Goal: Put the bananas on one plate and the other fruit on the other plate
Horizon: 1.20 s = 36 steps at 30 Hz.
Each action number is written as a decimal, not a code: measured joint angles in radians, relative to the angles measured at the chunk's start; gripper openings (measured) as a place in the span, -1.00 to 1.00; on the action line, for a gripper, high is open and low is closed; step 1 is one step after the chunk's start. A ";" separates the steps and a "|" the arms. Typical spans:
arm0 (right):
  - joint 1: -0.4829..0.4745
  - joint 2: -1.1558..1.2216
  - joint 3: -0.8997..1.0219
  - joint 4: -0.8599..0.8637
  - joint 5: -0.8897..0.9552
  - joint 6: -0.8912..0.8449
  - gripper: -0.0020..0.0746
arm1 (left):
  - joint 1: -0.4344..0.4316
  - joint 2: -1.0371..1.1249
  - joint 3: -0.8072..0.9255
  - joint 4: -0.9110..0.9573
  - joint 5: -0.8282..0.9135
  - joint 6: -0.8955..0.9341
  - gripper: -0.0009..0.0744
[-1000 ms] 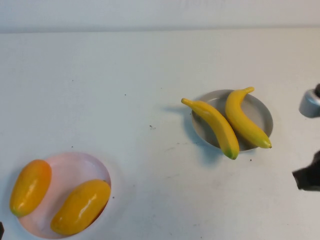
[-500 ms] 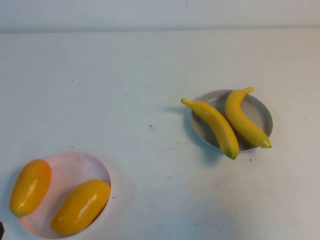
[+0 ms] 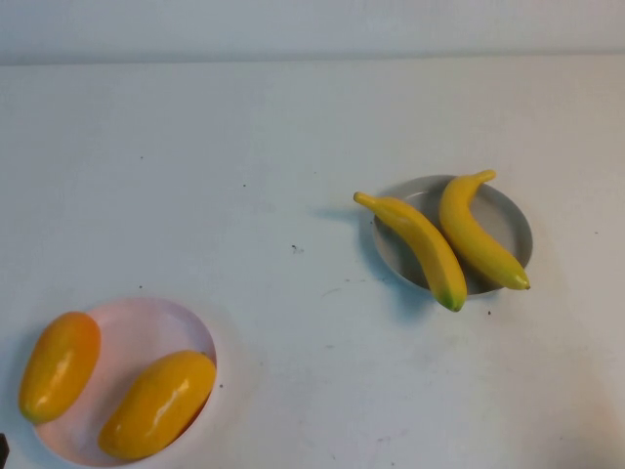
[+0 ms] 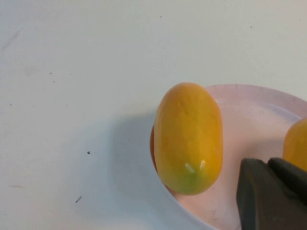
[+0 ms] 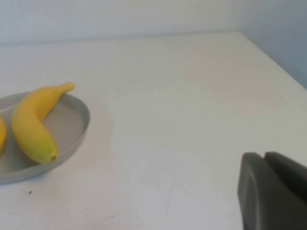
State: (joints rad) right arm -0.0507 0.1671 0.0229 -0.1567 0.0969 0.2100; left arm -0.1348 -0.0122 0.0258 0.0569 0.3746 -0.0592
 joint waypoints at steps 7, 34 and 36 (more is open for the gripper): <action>-0.009 -0.142 0.002 0.011 0.093 0.000 -0.99 | 0.000 0.000 0.000 0.000 0.000 0.000 -0.99; 0.097 -0.181 0.002 0.283 0.248 -0.360 -0.99 | 0.000 0.000 0.000 0.000 0.001 0.000 -0.99; 0.097 -0.181 0.002 0.294 0.248 -0.375 -0.99 | 0.000 0.000 0.000 0.000 0.001 0.000 -0.99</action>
State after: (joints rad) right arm 0.0458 -0.0136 0.0246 0.1377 0.3450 -0.1648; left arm -0.1348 -0.0122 0.0258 0.0569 0.3755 -0.0592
